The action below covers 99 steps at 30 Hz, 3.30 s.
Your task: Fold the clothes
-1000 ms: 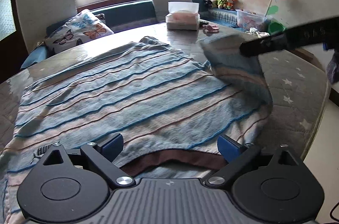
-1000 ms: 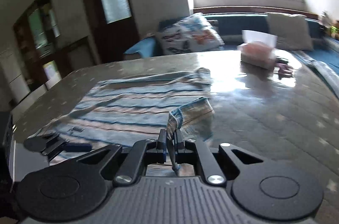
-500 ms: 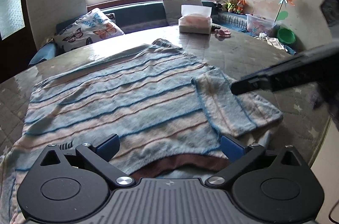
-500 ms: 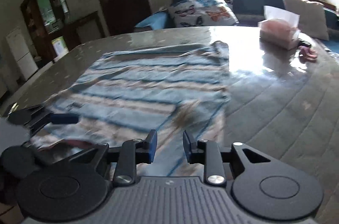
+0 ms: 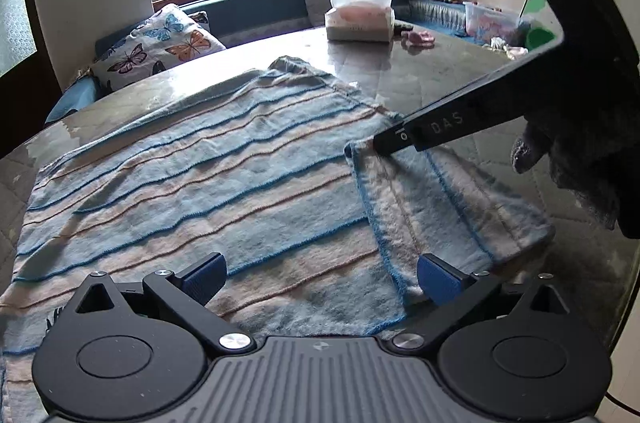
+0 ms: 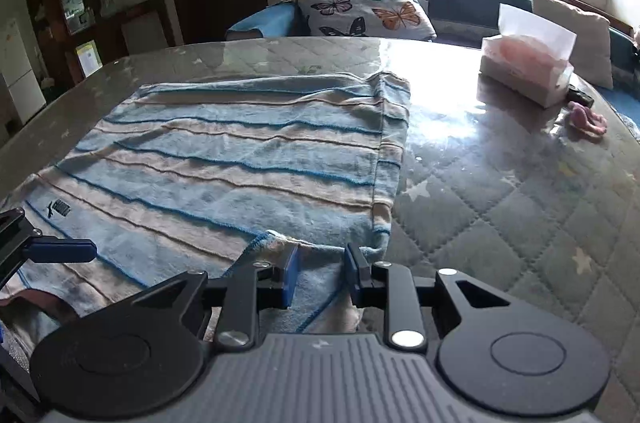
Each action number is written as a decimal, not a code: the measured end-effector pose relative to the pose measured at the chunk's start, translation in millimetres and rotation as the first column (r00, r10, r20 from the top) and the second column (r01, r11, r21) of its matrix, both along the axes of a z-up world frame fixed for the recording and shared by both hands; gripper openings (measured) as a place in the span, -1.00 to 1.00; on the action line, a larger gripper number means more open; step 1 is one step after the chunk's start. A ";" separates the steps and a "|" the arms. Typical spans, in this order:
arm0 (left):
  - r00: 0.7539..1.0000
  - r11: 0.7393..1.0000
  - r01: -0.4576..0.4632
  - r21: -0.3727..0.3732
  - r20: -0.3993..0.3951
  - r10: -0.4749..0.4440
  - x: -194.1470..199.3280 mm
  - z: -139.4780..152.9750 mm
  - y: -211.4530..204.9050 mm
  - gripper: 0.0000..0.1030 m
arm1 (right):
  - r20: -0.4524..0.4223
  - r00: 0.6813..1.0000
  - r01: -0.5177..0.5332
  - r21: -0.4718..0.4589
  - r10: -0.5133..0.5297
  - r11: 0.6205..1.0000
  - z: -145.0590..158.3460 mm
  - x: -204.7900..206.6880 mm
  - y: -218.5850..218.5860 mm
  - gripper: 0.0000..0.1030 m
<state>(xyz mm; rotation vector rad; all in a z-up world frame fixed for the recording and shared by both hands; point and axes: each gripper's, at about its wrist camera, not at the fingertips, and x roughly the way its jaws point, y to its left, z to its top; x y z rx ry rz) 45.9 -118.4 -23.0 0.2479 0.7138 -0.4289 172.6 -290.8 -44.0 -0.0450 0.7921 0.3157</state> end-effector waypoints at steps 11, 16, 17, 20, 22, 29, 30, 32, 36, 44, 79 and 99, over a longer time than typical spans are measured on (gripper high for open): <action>0.997 0.997 -0.072 -0.024 0.023 0.072 -12.4 11.0 30.2 1.00 | 0.020 0.996 -0.082 -0.051 0.083 0.995 10.0 -41.5 19.3 0.01; 0.987 0.988 -0.154 -0.032 0.046 0.155 -23.6 18.0 62.3 1.00 | 0.019 0.994 -0.106 -0.065 0.107 0.992 8.3 -70.5 26.1 0.14; 0.983 0.984 -0.174 -0.032 0.051 0.175 -26.0 19.3 69.4 1.00 | 0.019 0.994 -0.111 -0.062 0.112 0.992 8.1 -76.1 27.3 0.27; 0.968 0.971 -0.239 -0.032 0.073 0.240 -35.9 23.1 91.5 1.00 | 0.037 0.991 -0.128 -0.083 0.132 0.988 7.5 -90.8 34.1 0.33; 0.956 0.959 -0.282 -0.038 0.079 0.284 -42.9 24.4 106.4 1.00 | 0.049 0.988 -0.138 -0.110 0.144 0.984 5.8 -97.3 39.5 0.34; 0.886 0.891 -0.452 -0.047 0.089 0.455 -69.8 27.7 163.2 0.99 | 0.062 0.981 -0.175 -0.154 0.186 0.972 12.8 -102.7 51.4 0.38; 0.870 0.875 -0.482 -0.048 0.089 0.484 -72.9 27.6 172.6 0.98 | 0.064 0.978 -0.185 -0.153 0.197 0.971 15.3 -102.0 53.7 0.38; 0.839 0.843 -0.536 -0.054 0.081 0.539 -77.0 26.8 190.4 0.97 | 0.067 0.973 -0.208 -0.149 0.219 0.967 19.5 -99.9 59.7 0.45; 0.781 0.783 -0.618 -0.067 0.053 0.622 -80.6 25.4 224.6 0.84 | 0.065 0.960 -0.262 -0.143 0.273 0.954 23.2 -94.7 79.8 0.47; 0.746 0.739 -0.663 -0.121 -0.028 0.665 -75.6 18.2 266.3 0.42 | 0.061 0.903 -0.414 -0.145 0.426 0.899 27.7 -81.4 147.1 0.52; 0.713 0.688 -0.699 -0.193 -0.114 0.692 -78.3 12.7 295.7 -0.01 | 0.068 0.788 -0.599 -0.143 0.612 0.788 7.7 -87.3 273.4 0.58; 0.758 0.710 -0.634 -0.306 -0.060 0.650 -80.9 24.5 291.8 -0.93 | 0.039 0.779 -0.616 -0.146 0.626 0.774 -4.0 -88.1 297.7 0.58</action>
